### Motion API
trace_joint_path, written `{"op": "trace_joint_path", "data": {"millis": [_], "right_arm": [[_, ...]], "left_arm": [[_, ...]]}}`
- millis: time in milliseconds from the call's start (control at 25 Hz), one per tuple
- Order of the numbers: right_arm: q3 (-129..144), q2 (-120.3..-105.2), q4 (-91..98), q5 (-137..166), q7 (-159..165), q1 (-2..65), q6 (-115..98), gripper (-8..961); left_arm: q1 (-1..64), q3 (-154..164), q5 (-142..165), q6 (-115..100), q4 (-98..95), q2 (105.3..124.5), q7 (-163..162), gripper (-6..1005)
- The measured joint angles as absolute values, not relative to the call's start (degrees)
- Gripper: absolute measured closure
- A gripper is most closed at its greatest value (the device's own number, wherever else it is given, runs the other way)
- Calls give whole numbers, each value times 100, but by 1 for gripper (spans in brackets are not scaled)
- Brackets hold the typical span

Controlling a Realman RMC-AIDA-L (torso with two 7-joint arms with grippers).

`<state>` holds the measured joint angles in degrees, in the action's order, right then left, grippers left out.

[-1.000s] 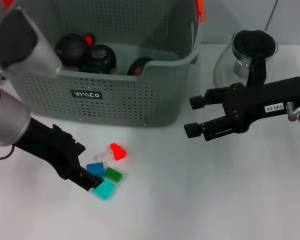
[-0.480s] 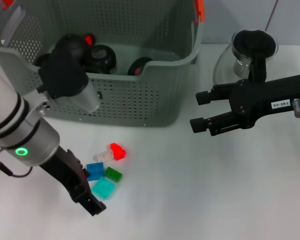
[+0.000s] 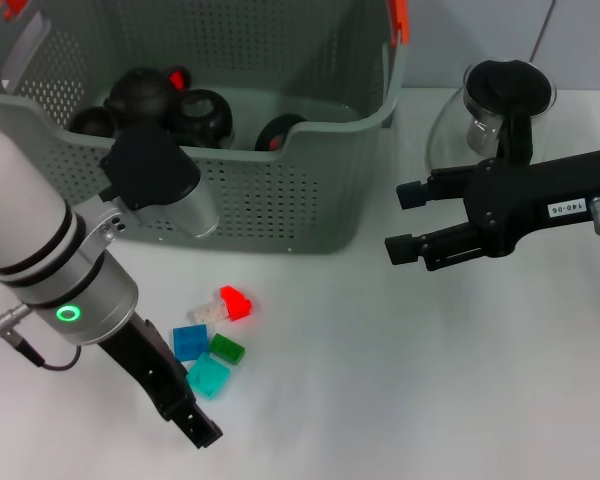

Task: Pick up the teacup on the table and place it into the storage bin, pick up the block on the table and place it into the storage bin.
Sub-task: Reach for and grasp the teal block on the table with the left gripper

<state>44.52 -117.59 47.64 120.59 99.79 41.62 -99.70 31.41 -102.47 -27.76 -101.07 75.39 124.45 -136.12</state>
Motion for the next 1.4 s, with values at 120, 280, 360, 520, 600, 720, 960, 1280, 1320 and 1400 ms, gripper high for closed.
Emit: {"op": "trace_joint_path", "data": {"millis": [120,280,360,520,600,720,960,1280,1320,1400], "right_arm": [[4453,-11746,4764,12059,9977,4159,-9970,12],[4455,-11734,4763,12059,9975,4157,-9972,12],[4451,-11725,4763,12059,9975,4157,-9969,12],[4449,-11715,4771,12059,9961,4157,-9972,12],[4447,-11715,4771,12059,9927,4160,-9981,12],[4467,-11723,4767,12059,9810,4183,-10059,12],[4492,-11753,4828,12059,9599,4241,-10368,12],[4567,-11685,4905,12087,9534,4297,-10465,12],[4602,-11672,4908,12087,9532,4297,-10466,12],[4641,-11652,4909,12086,9524,4304,-10468,13]], "left_arm": [[3184,-10255,-2777,-10047,7495,12434,-13828,77],[3211,-10265,-2778,-10016,7486,12437,-14134,78],[3217,-10270,-2782,-10003,7485,12437,-14298,79],[3211,-10307,-2787,-9984,7522,12436,-14656,80],[3201,-10307,-2795,-9970,7525,12436,-14796,81],[3189,-10291,-2813,-9931,7509,12443,-15023,82],[3175,-10237,-2829,-9847,7487,12453,-15423,83],[3218,-10129,-2814,-9595,7266,12463,-15761,86],[3221,-10115,-2802,-9575,7251,12463,-15793,86],[3231,-10109,-2787,-9546,7245,12455,-15840,87]]}}
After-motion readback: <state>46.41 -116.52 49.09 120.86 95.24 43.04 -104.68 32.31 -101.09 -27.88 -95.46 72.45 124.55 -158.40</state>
